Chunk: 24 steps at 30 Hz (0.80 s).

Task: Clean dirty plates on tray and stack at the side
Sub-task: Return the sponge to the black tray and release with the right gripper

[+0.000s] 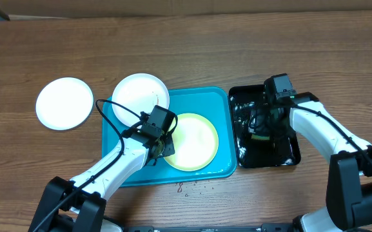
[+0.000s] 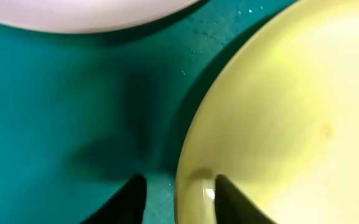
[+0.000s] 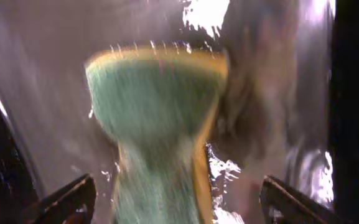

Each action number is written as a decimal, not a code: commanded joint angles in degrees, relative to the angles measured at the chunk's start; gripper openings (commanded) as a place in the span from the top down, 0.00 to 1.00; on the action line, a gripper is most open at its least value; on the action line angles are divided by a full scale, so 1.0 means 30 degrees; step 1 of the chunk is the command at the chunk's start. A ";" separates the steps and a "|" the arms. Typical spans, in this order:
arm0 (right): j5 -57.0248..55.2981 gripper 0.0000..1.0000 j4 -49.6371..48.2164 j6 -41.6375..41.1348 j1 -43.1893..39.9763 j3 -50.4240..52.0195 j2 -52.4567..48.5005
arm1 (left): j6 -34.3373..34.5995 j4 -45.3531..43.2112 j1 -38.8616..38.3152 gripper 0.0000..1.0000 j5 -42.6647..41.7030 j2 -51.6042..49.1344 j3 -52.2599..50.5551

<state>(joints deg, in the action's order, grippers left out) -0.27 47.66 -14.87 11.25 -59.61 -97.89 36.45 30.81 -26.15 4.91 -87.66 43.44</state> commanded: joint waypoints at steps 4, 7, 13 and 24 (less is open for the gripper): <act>0.0102 0.00 0.3730 0.0415 -0.0131 -0.4299 0.0780 | -0.0233 0.0000 -0.0044 0.76 -0.0087 -0.0066 0.0146; -0.0612 0.00 0.3891 0.0474 -0.0175 -0.4401 0.0765 | -0.0233 0.0007 -0.0044 0.78 -0.0095 -0.0066 0.0146; -0.2798 0.00 0.3359 -0.1829 -0.1049 -0.4401 0.0736 | -0.0240 0.0015 -0.0044 0.73 -0.0095 -0.0066 0.0146; -0.1515 0.00 0.3067 -0.1916 -0.1647 -0.4401 0.0736 | -0.0248 0.0058 -0.0044 0.76 -0.0168 -0.0918 0.0146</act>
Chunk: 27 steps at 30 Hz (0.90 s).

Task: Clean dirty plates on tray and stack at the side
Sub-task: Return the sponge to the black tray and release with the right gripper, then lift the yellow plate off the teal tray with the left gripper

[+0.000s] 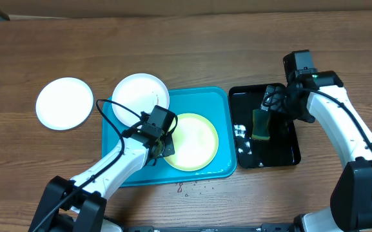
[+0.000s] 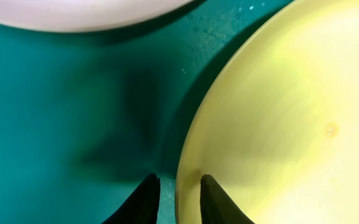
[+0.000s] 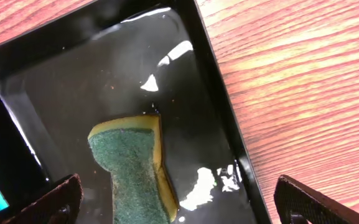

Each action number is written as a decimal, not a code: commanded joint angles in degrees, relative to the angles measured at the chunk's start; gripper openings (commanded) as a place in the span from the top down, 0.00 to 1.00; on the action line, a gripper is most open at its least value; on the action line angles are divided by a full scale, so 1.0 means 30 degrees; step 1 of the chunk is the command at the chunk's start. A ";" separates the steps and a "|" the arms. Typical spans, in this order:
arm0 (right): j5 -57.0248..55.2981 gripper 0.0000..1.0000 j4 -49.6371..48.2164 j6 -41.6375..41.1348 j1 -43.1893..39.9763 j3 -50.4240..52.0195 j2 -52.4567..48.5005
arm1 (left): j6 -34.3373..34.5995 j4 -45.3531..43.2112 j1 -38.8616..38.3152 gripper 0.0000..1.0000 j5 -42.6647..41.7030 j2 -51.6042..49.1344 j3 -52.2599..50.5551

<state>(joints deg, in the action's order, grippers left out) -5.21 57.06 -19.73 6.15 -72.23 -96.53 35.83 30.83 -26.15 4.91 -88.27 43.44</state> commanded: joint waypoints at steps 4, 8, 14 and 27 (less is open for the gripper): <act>0.0131 0.00 -0.0066 -0.0299 0.0051 -0.0197 0.0284 | -0.0044 0.0051 -0.0036 0.75 -0.0248 -0.0809 0.0153; 0.0131 0.00 -0.0066 -0.0306 0.0051 -0.0197 0.0284 | -0.0415 0.0066 -0.0044 0.96 -0.0401 -0.0787 0.0393; 0.0131 0.00 -0.0058 -0.0299 0.0051 -0.0197 0.0284 | -0.0976 0.1763 -0.0036 0.96 -0.0459 -0.0670 0.2776; 0.0131 0.00 -0.0058 -0.0299 0.0051 -0.0197 0.0284 | -0.2550 0.4714 0.0175 0.96 -0.1654 -0.0663 0.7002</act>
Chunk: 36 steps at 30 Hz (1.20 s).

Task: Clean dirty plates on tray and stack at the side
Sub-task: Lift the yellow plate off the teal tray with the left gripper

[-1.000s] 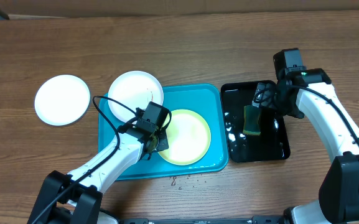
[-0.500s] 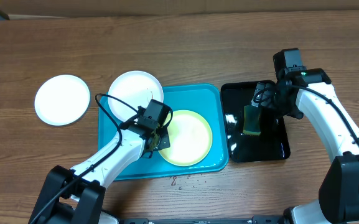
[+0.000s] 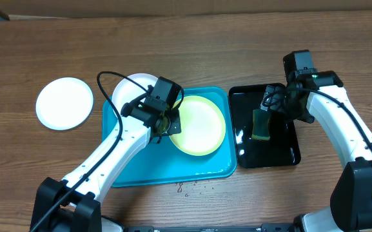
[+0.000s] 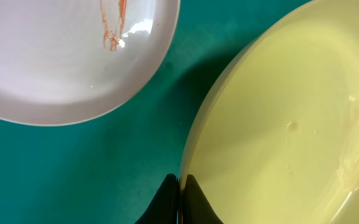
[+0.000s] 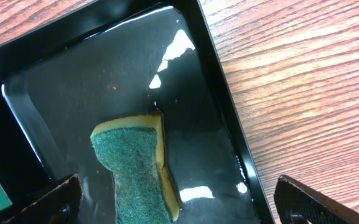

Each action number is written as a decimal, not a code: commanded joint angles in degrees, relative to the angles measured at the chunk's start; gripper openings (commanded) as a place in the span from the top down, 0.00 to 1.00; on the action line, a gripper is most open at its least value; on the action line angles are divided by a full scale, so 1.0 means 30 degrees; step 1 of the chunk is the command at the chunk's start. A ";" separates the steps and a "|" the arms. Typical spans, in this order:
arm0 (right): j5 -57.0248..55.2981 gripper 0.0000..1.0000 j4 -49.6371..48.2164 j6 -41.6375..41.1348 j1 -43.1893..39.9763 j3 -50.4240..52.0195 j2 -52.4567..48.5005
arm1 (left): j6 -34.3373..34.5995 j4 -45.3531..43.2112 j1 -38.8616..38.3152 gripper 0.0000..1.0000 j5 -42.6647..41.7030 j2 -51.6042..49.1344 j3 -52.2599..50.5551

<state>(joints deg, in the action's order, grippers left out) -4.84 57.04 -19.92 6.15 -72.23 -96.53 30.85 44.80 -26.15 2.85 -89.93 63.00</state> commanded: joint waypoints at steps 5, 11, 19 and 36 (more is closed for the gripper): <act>0.0007 0.00 -0.0051 -0.0233 0.0051 -0.0197 0.0284 | -0.1231 -0.0066 0.0765 0.96 -0.2361 -0.0109 0.0576; 0.0007 0.00 -0.0051 -0.0233 0.0051 -0.0197 0.0284 | -0.1311 0.0648 0.0503 0.96 -0.2404 -0.0109 0.2317; 0.0007 0.00 -0.0051 -0.0233 0.0051 -0.0197 0.0284 | -0.1348 0.1246 -0.0867 0.96 -0.1020 -0.0109 0.4226; 0.1923 0.00 -0.3526 -0.0459 -0.3337 -0.0204 0.0284 | -0.0860 -0.0197 -0.2958 0.96 0.0947 -0.0131 0.4350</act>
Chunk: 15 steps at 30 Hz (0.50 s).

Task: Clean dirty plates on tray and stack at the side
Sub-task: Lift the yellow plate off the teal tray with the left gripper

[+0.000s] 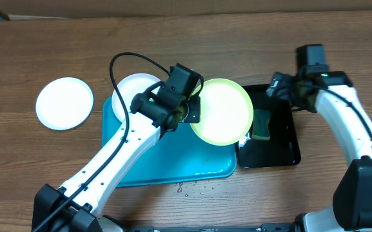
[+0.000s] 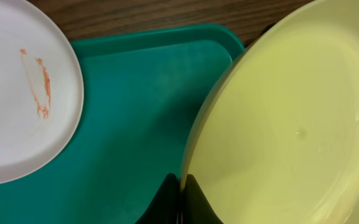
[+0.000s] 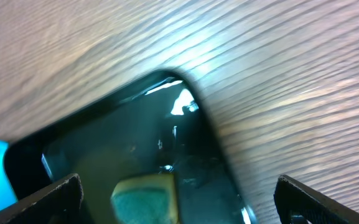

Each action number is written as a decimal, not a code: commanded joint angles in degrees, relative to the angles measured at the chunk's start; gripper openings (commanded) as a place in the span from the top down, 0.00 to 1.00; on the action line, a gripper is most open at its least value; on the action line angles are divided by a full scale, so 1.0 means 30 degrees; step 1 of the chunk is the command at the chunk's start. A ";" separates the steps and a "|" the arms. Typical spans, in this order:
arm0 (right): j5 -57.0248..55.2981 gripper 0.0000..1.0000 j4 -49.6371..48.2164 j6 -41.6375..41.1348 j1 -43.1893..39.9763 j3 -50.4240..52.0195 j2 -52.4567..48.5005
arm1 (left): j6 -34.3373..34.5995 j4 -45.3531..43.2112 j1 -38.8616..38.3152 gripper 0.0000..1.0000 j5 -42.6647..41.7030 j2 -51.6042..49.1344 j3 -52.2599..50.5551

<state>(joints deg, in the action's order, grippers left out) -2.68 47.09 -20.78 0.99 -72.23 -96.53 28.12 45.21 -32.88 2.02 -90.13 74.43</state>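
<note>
My left gripper is shut on the rim of a yellow-green plate, held in the air over the right end of the teal tray and the black basin's left edge. The wrist view shows the plate edge-on between my closed fingertips. A white plate with an orange smear lies at the tray's back left. My right gripper is open above the black water basin, where a green-and-yellow sponge lies.
A clean white plate sits on the wooden table left of the tray. A few crumbs lie in front of the tray. The black cable of the left arm loops above the white plate.
My left gripper has carried the yellow-green plate higher and to the right, to the tray's right end and partly over the basin. The right gripper has moved back, toward the basin's far edge.
My left gripper was open at the yellow-green plate's rim on the tray while my right was low over the sponge in the basin. The right then stood open above the sponge and the left had narrowed on the rim. The plate was then lifted, and now hangs by the basin.
</note>
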 commanded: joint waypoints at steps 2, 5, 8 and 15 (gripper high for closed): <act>0.2331 0.00 -0.0182 -0.0175 -0.2900 -0.0204 0.0284 | 0.0051 -0.0743 -0.1253 0.96 0.1843 -0.0066 0.0539; 0.4568 0.00 -0.0007 -0.0168 -0.4590 -0.0204 0.0284 | 0.0036 -0.1486 -0.1996 0.96 0.2710 -0.0066 0.0539; 0.5071 0.00 0.0474 -0.0160 -0.5676 -0.0204 0.0284 | -0.0714 -0.2732 -0.2805 0.96 0.4000 -0.0066 0.0532; 0.5071 0.00 0.0393 -0.0160 -0.6608 -0.0197 0.0284 | -0.2572 -0.6011 -0.4524 0.96 0.5530 -0.0087 0.0532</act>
<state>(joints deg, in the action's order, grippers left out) 10.81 48.58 -21.02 -18.39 -72.23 -96.53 24.71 30.24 -44.31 14.72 -90.13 74.48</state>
